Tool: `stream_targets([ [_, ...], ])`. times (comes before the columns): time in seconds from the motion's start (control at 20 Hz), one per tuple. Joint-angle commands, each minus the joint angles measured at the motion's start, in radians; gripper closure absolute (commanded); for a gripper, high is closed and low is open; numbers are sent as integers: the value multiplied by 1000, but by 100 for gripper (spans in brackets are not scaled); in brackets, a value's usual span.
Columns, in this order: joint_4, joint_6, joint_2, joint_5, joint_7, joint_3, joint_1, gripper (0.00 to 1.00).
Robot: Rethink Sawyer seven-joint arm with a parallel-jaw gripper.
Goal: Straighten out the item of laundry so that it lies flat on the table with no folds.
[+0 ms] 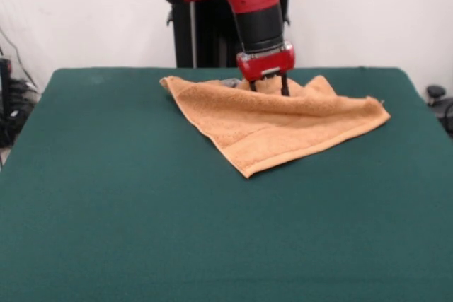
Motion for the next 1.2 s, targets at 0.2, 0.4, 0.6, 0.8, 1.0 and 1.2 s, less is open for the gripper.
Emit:
stream_targets([
  [0.2, -202, 1214, 34, 444, 141, -171, 228, 0],
  [0.4, -203, 1296, -36, 450, 144, -168, 248, 0],
  [0.6, -179, 1407, -195, 438, 144, -155, 257, 0],
  [0.8, -174, 1455, -277, 417, 151, -152, 258, 0],
  [1.0, -173, 1442, -301, 431, 163, -146, 251, 0],
  [1.2, -183, 1285, -304, 432, 181, -135, 252, 0],
])
